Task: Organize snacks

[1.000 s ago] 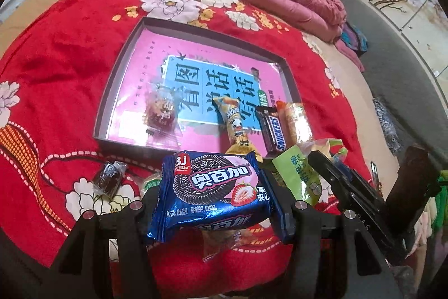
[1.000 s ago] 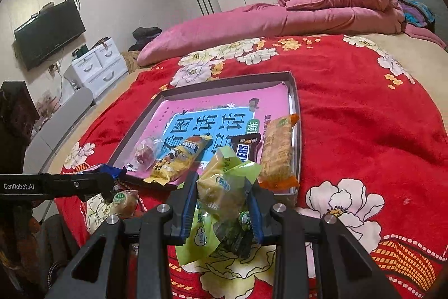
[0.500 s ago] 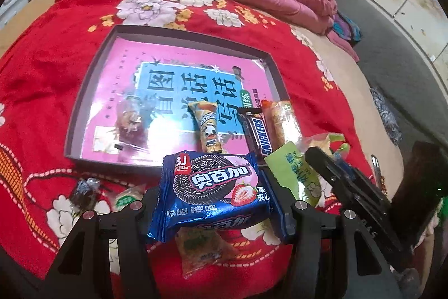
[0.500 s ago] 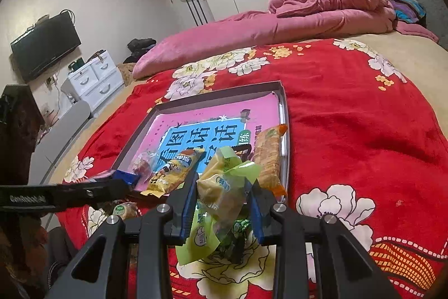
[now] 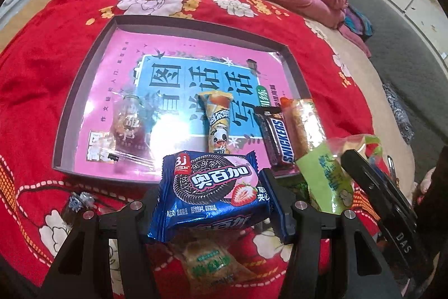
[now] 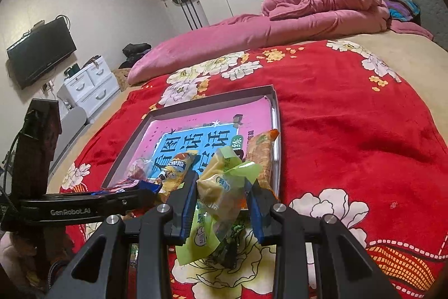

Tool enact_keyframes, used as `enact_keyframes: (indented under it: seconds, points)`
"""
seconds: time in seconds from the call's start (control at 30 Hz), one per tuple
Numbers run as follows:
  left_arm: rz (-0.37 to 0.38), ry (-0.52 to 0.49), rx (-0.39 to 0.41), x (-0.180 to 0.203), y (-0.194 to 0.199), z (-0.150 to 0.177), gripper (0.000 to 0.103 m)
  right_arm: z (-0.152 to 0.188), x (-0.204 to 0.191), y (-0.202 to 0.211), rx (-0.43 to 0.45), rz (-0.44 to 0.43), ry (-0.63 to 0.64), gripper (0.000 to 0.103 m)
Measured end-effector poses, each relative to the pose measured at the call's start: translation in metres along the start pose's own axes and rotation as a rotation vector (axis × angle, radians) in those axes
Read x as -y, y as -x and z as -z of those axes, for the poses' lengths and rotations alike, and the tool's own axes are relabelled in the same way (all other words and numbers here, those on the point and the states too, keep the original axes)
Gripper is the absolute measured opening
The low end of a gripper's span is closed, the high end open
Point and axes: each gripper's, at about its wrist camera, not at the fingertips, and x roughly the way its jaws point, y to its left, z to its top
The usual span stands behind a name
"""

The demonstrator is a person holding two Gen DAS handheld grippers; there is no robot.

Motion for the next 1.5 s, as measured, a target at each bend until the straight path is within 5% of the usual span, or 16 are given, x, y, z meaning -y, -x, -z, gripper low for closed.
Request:
enact_keyframes:
  seconds: [0.8,1.17,1.5]
  points:
    - [-0.043,0.046,0.092,-0.026,-0.003,-0.024,0.061,-0.008,0.007,-0.005,0.041,0.039,-0.021,0.034]
    - [-0.097,-0.063,0.105,-0.010,-0.014,-0.019,0.061,-0.010,0.008,-0.010,0.035,0.038,-0.029,0.034]
    - [-0.131,-0.056,0.103,-0.018,-0.024,-0.021,0.061,-0.011,0.007,-0.015,0.037,0.039,-0.024,0.034]
